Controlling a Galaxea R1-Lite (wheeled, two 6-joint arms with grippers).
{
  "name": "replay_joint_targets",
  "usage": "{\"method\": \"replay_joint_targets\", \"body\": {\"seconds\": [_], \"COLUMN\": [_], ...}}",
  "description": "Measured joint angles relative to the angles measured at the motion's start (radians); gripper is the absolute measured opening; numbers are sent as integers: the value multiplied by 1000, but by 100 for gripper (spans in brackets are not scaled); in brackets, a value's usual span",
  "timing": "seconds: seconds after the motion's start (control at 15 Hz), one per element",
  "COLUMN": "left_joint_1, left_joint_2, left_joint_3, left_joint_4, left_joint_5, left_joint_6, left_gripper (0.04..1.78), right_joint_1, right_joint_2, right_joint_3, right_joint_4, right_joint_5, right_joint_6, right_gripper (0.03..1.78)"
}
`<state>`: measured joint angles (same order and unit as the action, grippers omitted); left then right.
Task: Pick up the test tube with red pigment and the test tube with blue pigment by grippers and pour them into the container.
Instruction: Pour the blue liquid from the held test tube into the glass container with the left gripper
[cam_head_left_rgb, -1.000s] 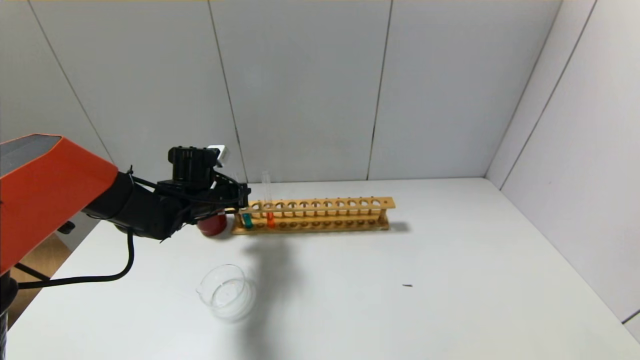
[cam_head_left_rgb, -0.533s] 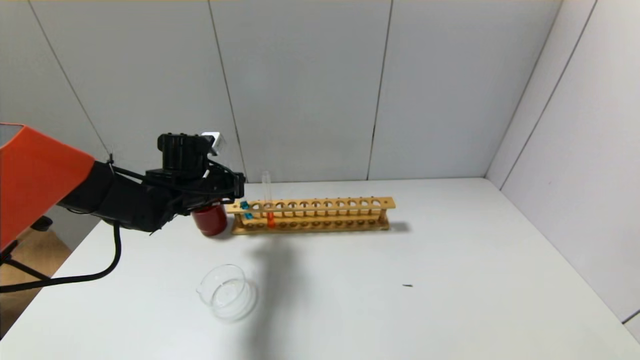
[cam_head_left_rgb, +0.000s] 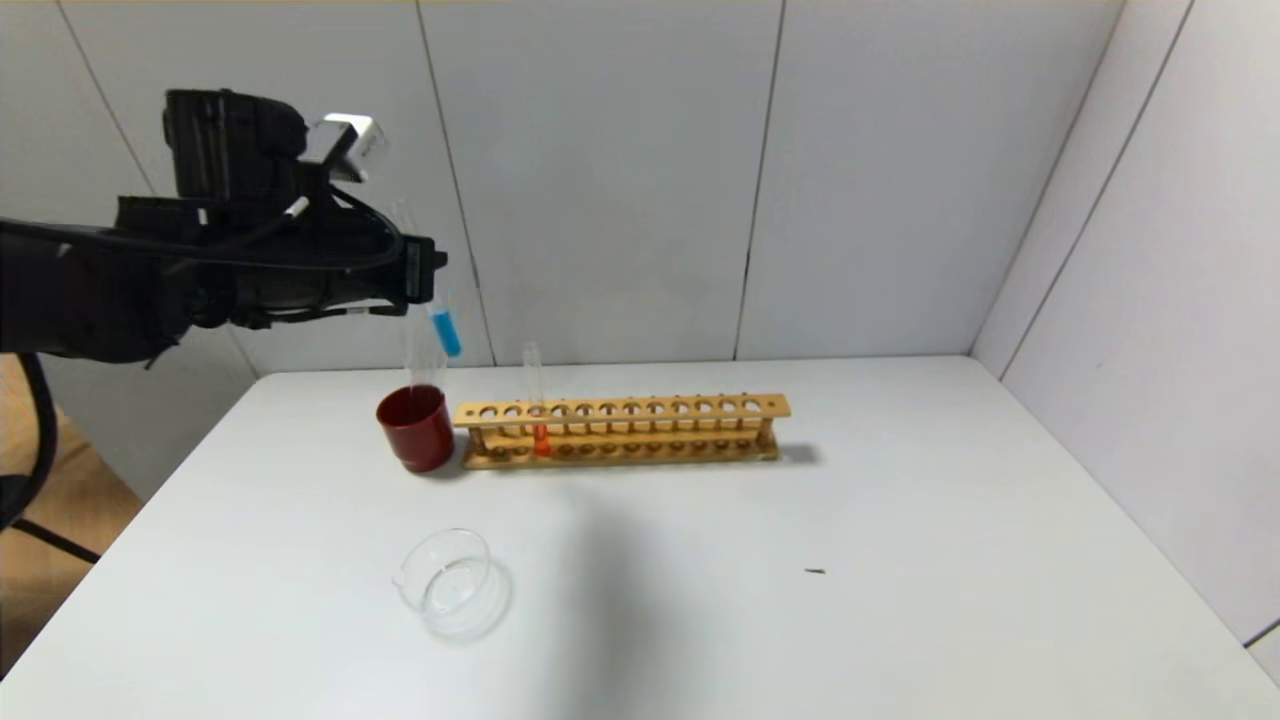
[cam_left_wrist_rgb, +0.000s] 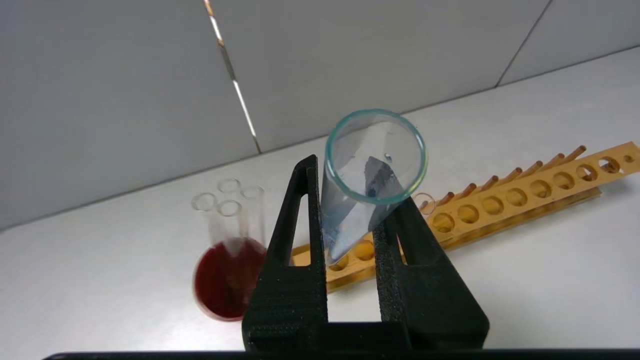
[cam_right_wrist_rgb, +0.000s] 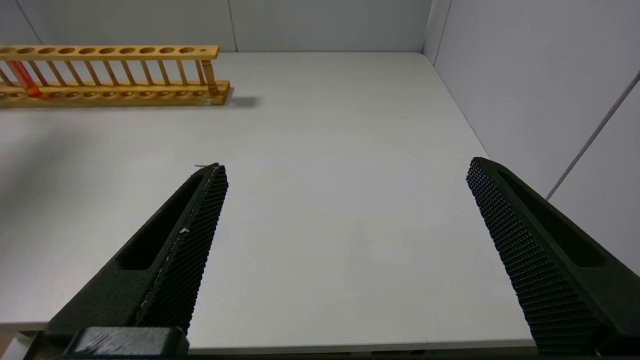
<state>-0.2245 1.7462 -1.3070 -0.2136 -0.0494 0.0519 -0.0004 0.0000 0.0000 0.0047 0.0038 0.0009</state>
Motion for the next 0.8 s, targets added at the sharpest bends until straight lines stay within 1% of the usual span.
{"method": "replay_joint_targets", "body": {"seconds": [0.13,0.27,0.4,0.53,0.67,0.8], "left_joint_1": [-11,-18,-20,-20,-19,2], "left_joint_2": [-80,-169,-256,-344,-405,-439], "left_joint_3": [34,143,282,420,528,623], "left_joint_4": [37,43,40,12,-40,-89], "left_joint_5": [53,88,100,104,106,105], "left_joint_6": [12,51,113,169,237,350], "left_gripper": [32,32,32,32,32,32], "right_joint_1": [0,0,0,0,0,0], "right_joint_2": [0,0,0,0,0,0], "right_joint_3": [0,0,0,0,0,0], "right_joint_4": [0,0,0,0,0,0], "right_joint_5": [0,0,0,0,0,0], "right_joint_6": [0,0,0,1,1,1], "right_gripper": [175,175,175,175,175,175]}}
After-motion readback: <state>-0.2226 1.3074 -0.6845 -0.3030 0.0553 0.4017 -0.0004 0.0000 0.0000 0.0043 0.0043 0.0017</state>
